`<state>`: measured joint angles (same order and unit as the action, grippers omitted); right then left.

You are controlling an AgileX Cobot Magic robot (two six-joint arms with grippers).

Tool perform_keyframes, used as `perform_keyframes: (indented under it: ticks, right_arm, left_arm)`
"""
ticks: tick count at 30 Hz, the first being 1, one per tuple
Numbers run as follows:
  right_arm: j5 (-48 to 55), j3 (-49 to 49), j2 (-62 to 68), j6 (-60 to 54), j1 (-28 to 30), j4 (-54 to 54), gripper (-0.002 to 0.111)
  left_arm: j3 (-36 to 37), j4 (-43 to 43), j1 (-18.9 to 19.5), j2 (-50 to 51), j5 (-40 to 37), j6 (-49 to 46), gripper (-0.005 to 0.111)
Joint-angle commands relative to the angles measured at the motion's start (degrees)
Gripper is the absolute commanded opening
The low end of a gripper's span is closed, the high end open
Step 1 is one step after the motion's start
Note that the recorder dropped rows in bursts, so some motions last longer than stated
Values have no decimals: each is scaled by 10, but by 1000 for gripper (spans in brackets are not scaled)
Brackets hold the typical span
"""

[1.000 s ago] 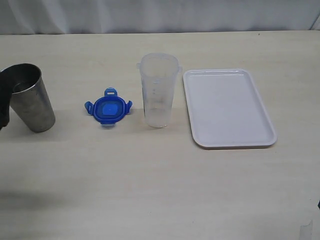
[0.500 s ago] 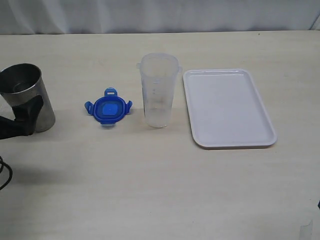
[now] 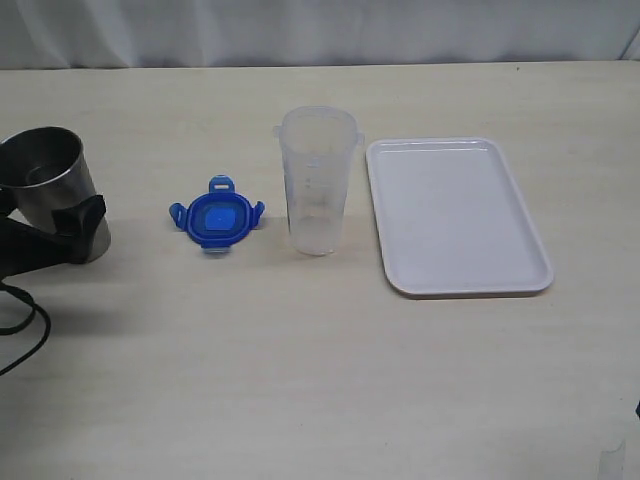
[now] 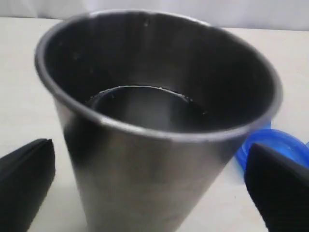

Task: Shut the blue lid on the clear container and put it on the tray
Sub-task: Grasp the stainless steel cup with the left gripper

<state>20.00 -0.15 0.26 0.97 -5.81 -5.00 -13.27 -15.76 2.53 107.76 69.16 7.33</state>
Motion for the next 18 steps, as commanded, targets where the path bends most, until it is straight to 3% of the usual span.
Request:
perform_keyframes:
  ticks: [1, 6, 18]
  right_arm:
    - [-1, 1, -3, -3, 3, 0, 5]
    - [-1, 1, -3, -3, 3, 0, 5]
    - [-1, 1, -3, -3, 3, 0, 5]
  left_arm:
    - [-17, -2, 0, 22, 8, 6, 105]
    - [-42, -39, 0, 49, 8, 24, 105]
    - [-42, -15, 0, 49, 8, 24, 105]
